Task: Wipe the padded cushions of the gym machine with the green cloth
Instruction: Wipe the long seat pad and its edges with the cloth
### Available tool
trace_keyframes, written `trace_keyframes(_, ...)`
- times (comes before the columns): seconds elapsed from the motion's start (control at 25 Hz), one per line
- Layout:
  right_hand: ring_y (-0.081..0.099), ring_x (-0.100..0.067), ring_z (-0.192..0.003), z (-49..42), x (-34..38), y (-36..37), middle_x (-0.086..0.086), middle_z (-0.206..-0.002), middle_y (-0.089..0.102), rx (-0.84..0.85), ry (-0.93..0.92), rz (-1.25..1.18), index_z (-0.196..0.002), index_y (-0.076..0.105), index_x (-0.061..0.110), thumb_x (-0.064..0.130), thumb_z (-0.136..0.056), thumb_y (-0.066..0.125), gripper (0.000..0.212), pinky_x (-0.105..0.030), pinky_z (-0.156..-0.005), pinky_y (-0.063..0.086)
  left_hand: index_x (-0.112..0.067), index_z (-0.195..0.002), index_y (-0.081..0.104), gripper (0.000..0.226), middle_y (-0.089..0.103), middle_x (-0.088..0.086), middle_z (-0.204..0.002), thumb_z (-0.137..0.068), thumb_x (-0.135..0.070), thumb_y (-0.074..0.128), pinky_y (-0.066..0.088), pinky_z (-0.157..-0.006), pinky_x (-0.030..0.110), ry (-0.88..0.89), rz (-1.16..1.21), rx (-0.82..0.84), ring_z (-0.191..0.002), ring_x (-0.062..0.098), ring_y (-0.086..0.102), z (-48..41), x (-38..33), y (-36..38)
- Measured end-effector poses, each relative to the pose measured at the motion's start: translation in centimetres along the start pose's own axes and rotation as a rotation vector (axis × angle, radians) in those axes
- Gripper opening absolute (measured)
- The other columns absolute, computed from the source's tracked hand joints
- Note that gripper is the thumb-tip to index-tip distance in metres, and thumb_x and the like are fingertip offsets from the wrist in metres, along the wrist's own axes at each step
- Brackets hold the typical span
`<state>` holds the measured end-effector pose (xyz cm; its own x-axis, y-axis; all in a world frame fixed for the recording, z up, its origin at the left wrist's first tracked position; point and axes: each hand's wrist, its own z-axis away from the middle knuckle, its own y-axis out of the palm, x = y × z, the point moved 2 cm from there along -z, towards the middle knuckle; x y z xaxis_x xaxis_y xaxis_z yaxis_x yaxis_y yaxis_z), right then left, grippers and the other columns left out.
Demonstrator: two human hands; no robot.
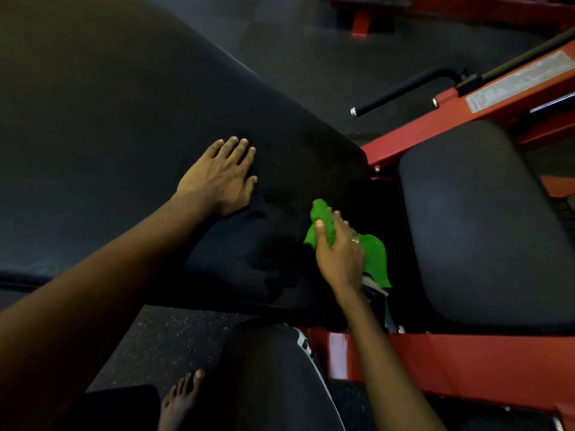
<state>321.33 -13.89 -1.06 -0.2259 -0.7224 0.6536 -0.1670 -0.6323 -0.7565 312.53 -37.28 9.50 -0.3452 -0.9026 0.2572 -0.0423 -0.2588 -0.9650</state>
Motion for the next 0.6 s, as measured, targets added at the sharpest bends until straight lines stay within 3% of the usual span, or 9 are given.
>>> trace_keyframes(0.08, 0.025, -0.011, -0.152, 4.9, 2.3, 0.2, 0.01, -0.163, 0.032, 0.031, -0.174, -0.016, -0.156, 0.036, 0.032, 0.062, -0.098, 0.031, 0.065, -0.037, -0.123, 0.019, -0.009, -0.16, 0.009, 0.069, 0.008, 0.013, -0.168, -0.103, -0.048, 0.012, 0.005, -0.126, 0.041, -0.004, -0.005, -0.007, -0.156, 0.026, 0.005, 0.1, -0.1, -0.1)
trace_keyframes(0.2, 0.013, -0.003, -0.154, 7.4, 2.1, 0.1, 0.017, -0.165, 0.021, 0.088, -0.269, 0.017, -0.158, 0.028, 0.037, 0.064, -0.098, 0.032, 0.066, -0.032, -0.123, 0.012, -0.009, -0.16, 0.009, 0.069, 0.008, 0.013, -0.168, -0.103, -0.048, 0.012, 0.006, -0.126, 0.041, -0.004, -0.005, -0.008, -0.156, 0.026, 0.005, 0.2, 0.0, -0.2)
trace_keyframes(0.32, 0.021, -0.015, -0.154, 0.1, 1.0, 1.2, 0.008, -0.165, 0.028, 0.018, -0.119, 0.046, -0.157, 0.033, 0.031, 0.056, -0.102, 0.041, 0.061, -0.042, -0.121, 0.021, -0.01, -0.16, 0.008, 0.069, 0.006, 0.013, -0.168, -0.103, -0.049, 0.011, 0.004, -0.126, 0.041, 0.007, 0.0, -0.005, -0.156, 0.026, 0.004, 0.1, 0.1, 0.0)
trace_keyframes(0.44, 0.026, -0.022, -0.153, -6.1, 0.8, 1.1, 0.001, -0.166, 0.029, 0.057, 0.048, 0.064, -0.159, 0.03, 0.024, 0.053, -0.103, 0.04, 0.063, -0.045, -0.12, 0.022, -0.01, -0.16, 0.008, 0.069, 0.006, 0.012, -0.168, -0.104, -0.049, 0.012, 0.004, -0.126, 0.041, 0.011, 0.021, 0.004, -0.156, 0.025, 0.003, 0.1, 0.2, 0.0)
trace_keyframes(0.6, 0.031, -0.019, -0.15, -0.1, 2.2, 0.3, 0.005, -0.164, 0.031, 0.071, -0.098, 0.051, -0.158, 0.03, 0.027, 0.057, -0.102, 0.035, 0.064, -0.044, -0.12, 0.025, -0.009, -0.159, 0.018, 0.065, 0.015, 0.015, -0.167, -0.105, -0.045, 0.018, 0.011, -0.125, 0.04, 0.014, 0.04, 0.005, -0.155, 0.027, 0.013, 1.3, -0.3, -0.9)
